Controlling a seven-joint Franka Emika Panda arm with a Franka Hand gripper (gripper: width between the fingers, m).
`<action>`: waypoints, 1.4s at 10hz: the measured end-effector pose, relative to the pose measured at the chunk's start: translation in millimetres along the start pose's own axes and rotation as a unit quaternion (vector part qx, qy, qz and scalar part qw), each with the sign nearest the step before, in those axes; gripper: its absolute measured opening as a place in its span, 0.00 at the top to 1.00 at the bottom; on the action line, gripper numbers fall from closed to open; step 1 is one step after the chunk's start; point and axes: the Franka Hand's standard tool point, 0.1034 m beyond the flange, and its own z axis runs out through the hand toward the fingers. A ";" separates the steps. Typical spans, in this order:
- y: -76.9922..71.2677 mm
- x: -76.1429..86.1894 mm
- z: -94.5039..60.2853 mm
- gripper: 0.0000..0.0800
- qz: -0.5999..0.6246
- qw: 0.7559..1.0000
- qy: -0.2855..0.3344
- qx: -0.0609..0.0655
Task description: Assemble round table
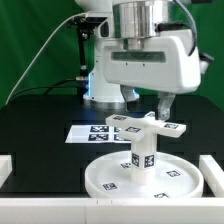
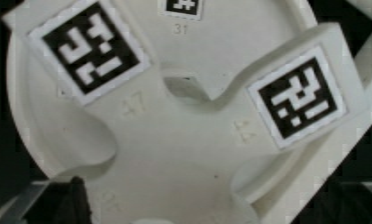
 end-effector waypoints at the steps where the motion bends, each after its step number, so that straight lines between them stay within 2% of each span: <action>1: -0.1 -0.6 -0.4 0.19 -0.079 0.997 -0.001 0.002; 3: 3.1 -2.1 2.8 0.19 -0.194 0.981 -0.007 -0.001; 6: 3.4 -0.1 2.4 0.19 -0.266 0.964 -0.004 -0.001; 7: 4.0 0.4 2.5 0.19 -0.338 0.941 -0.003 -0.004; 8: 3.7 -1.0 3.5 0.19 -0.428 0.904 -0.004 -0.006; 10: -0.1 -9.6 6.4 0.19 -0.522 0.853 -0.008 -0.008; 12: 2.6 -5.7 6.2 0.19 -0.535 0.845 -0.007 -0.012; 13: 3.2 -5.5 7.7 0.19 -0.522 0.853 -0.008 -0.014; 14: 5.6 -5.3 13.2 0.19 -0.503 0.864 -0.009 -0.022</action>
Offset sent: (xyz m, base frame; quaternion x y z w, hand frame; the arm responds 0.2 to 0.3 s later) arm 0.0000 0.0000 0.0000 0.0000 0.0000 -0.1938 0.9810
